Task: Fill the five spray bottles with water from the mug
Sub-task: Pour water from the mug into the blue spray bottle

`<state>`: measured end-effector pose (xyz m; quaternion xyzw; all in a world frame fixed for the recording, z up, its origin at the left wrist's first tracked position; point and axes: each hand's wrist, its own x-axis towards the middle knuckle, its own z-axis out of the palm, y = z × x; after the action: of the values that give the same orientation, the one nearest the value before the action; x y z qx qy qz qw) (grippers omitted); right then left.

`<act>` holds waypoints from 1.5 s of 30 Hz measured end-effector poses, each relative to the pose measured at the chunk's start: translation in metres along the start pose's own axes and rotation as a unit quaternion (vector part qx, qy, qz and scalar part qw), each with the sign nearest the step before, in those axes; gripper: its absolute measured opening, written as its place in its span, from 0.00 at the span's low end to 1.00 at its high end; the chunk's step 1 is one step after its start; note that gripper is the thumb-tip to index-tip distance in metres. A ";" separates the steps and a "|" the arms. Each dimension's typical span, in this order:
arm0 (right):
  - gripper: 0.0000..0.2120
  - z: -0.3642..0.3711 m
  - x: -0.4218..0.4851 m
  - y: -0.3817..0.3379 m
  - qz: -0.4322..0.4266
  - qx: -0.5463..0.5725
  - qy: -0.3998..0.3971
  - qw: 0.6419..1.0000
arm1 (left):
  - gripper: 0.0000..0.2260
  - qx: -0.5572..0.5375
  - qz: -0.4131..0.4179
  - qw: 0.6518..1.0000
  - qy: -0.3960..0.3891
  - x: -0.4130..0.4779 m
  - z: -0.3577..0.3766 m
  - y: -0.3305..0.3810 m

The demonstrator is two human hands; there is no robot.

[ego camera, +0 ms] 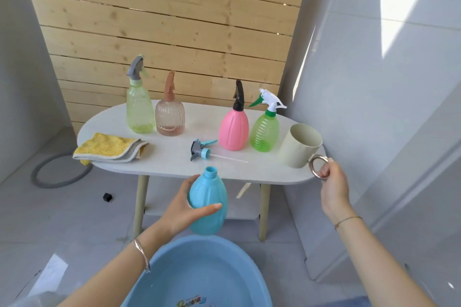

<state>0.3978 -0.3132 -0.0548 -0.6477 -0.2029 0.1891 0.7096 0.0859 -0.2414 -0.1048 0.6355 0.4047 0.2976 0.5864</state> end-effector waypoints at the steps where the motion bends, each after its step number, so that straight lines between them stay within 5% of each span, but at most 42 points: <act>1: 0.13 -0.005 -0.002 -0.004 -0.008 0.017 -0.009 1.000 | 0.41 0.006 -0.006 1.000 -0.002 -0.004 -0.001 -0.006; 5: 0.21 -0.014 -0.031 -0.003 0.036 0.070 -0.067 0.995 | 0.33 0.039 -0.028 0.999 -0.003 -0.019 -0.010 -0.029; 9: 0.24 -0.009 -0.073 0.036 0.059 -0.070 -0.155 0.984 | 0.39 0.055 -0.034 0.998 0.003 -0.036 -0.021 -0.044; 16: 0.20 0.008 -0.135 0.149 0.091 -0.329 -0.324 0.882 | 0.31 0.098 -0.027 0.995 -0.016 -0.065 -0.028 -0.073; 26: 0.16 0.002 -0.185 0.248 0.151 -0.532 -0.339 0.761 | 0.35 0.138 -0.062 0.988 -0.034 -0.097 -0.048 -0.108; 45: 0.17 -0.009 -0.203 0.278 0.173 -0.494 -0.360 0.772 | 0.33 0.094 -0.075 0.993 0.001 -0.093 -0.055 -0.091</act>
<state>0.2294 -0.4040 -0.3409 -0.8176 -0.3938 0.4019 0.1223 -0.0218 -0.2950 -0.1781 0.6554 0.4777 0.2144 0.5443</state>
